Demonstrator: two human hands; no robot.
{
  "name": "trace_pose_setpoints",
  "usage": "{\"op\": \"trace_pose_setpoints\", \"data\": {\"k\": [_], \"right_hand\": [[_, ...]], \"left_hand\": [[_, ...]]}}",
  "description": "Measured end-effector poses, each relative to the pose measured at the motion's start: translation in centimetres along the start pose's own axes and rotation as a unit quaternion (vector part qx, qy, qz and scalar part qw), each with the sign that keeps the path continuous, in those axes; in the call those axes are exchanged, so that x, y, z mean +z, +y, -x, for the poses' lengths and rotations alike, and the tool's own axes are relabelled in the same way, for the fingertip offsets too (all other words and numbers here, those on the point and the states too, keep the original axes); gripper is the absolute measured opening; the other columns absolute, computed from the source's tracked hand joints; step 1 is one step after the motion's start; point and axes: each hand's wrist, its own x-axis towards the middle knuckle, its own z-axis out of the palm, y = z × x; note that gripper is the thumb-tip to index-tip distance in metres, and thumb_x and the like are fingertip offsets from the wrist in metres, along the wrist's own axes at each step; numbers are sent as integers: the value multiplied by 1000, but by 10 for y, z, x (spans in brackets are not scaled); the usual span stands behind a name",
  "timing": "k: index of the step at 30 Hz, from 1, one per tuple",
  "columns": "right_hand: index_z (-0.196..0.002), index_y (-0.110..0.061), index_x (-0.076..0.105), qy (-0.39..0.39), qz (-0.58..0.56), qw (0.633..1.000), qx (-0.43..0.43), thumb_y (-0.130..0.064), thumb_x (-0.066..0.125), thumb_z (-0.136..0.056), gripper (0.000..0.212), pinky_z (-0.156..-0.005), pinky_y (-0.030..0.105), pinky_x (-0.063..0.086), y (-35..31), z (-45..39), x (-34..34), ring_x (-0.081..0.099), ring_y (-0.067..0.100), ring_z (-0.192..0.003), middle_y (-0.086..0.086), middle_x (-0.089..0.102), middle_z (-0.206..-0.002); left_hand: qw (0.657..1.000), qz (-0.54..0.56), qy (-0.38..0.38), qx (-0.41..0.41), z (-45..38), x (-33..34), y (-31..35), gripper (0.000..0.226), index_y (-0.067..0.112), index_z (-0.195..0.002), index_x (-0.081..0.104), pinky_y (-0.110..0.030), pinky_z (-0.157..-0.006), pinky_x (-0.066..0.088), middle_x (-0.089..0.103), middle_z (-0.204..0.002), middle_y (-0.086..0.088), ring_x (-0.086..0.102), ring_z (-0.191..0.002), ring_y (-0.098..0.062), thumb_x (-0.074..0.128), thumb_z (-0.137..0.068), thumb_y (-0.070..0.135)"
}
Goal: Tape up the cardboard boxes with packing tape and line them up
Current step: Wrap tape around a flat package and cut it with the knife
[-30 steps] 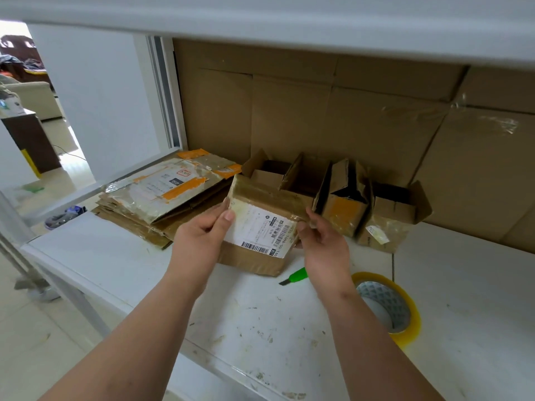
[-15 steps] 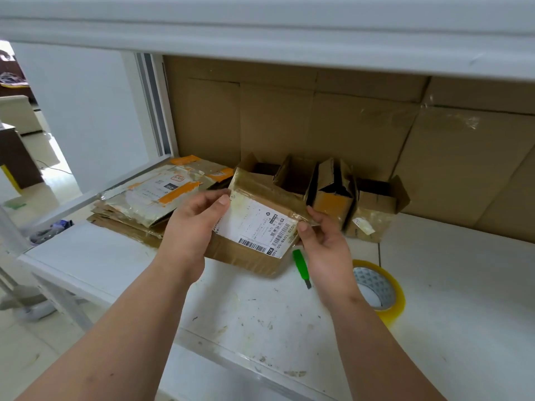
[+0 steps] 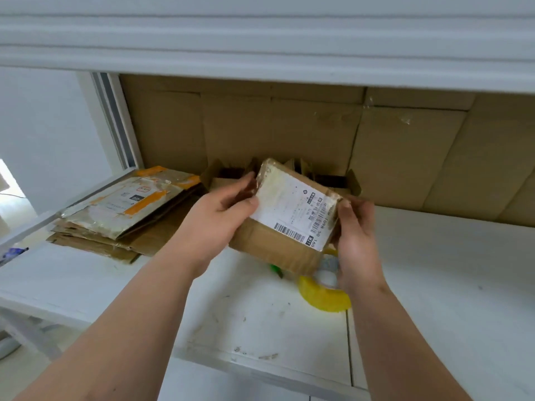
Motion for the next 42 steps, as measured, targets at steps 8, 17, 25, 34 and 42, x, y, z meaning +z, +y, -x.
{"op": "trace_pose_setpoints", "data": {"k": [8, 17, 25, 34, 42], "right_hand": [[-93, -17, 50, 84, -106, 986, 95, -14, 40, -104, 15, -42, 12, 42, -15, -15, -101, 53, -5, -47, -11, 56, -69], [-105, -11, 52, 114, -102, 946, 286, -18, 41, -105, 13, -61, 40, 58, -4, -33, -190, 68, 27, -63, 23, 68, -93], [-128, -6, 52, 54, 26, 950, 307, 6, 39, -98, 35, -80, 35, 59, 8, -53, -224, 69, 31, -92, 12, 62, -109], [-129, -30, 34, -11, 153, 963, 223, -9, 56, -94, 46, -90, 38, 56, 13, -81, -209, 66, 24, -95, 11, 67, -102], [-152, -34, 27, -116, 152, 951, 242, -11, 65, -92, 75, -107, 42, 45, 25, -121, -175, 55, 30, -122, 5, 57, -131]], "left_hand": [[997, 42, -66, -4, -13, 90, 20, 41, 32, -107, 71, -26, -97, 42, 72, -110, 14, 62, -107, 2, 76, -72, 55], [988, 74, -86, -102, -17, 223, -9, 86, 57, -144, 22, -38, -100, 47, 56, -132, 17, 58, -118, -10, 77, -78, 51], [979, -82, -123, -140, -25, 266, -27, 48, 39, -131, 51, -30, -103, 44, 56, -133, 12, 56, -116, -10, 66, -88, 53], [959, -205, -149, -123, -41, 277, -29, 70, 37, -155, 20, -28, -108, 36, 35, -157, 10, 49, -132, -14, 59, -97, 38], [946, -230, -159, -165, -88, 262, -40, 84, 41, -156, 14, -43, -114, 37, 35, -158, 2, 39, -141, -24, 65, -89, 52]]}}
